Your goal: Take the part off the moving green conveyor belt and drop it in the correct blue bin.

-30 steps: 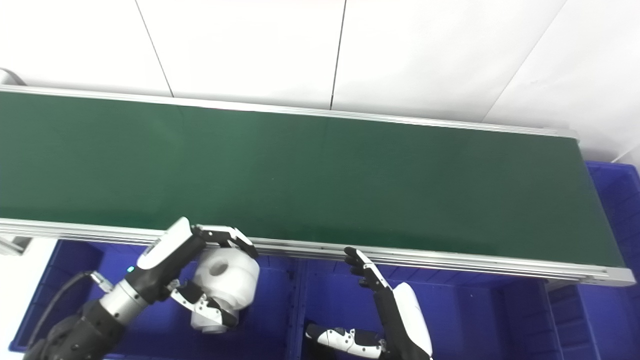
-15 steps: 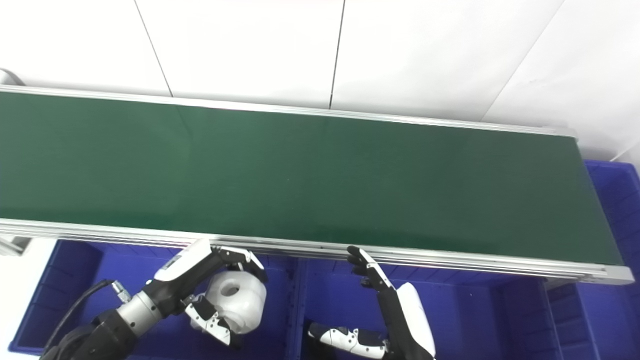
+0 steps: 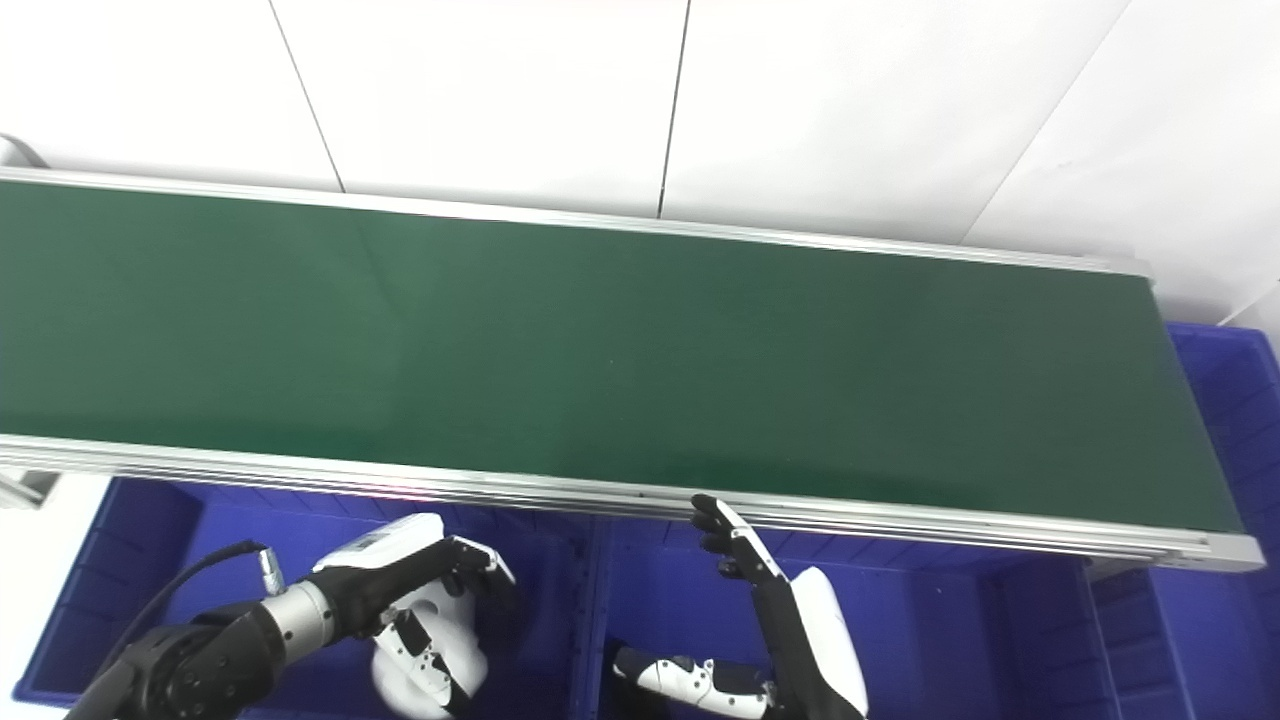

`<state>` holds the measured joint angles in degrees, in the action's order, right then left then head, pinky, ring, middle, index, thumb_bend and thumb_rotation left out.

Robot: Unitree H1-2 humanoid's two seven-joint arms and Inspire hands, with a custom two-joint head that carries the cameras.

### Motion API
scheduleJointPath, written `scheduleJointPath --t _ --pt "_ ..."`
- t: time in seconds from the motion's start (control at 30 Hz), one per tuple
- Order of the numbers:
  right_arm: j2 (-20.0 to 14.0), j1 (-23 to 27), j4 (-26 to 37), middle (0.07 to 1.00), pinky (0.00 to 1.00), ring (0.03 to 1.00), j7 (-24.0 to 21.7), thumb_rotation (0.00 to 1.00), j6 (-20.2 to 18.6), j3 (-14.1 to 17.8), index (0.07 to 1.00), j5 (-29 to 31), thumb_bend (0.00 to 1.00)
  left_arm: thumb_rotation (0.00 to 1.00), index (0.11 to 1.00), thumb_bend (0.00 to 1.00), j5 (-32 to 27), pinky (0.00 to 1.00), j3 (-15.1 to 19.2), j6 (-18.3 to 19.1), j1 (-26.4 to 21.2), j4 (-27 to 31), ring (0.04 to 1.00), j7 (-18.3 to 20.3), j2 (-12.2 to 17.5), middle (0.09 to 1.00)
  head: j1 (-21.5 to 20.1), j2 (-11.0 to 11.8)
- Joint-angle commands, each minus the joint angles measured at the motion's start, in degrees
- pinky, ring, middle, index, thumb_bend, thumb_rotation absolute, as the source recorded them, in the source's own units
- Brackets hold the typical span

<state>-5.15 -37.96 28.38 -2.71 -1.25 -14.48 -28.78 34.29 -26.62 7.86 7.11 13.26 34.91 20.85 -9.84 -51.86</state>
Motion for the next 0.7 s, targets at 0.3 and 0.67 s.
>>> scheduleJointPath --t 0.3,0.67 --pt "0.5 -0.5 2.2 0.865 0.79 0.846 -0.5 0.36 -0.9 0.1 0.897 -1.4 0.81 0.25 0.910 0.73 -15.9 0.79 5.1 -9.5 2.0 1.9 0.871 -5.7 -1.0 0.907 -0.6 0.0" --pt "0.8 -1.0 2.5 0.861 0.77 0.834 -0.4 0.36 -0.7 0.7 0.901 -2.2 0.81 0.33 0.966 0.77 -27.6 0.86 8.6 -17.2 9.2 3.9 0.923 -11.3 -4.7 0.955 -1.1 -0.3"
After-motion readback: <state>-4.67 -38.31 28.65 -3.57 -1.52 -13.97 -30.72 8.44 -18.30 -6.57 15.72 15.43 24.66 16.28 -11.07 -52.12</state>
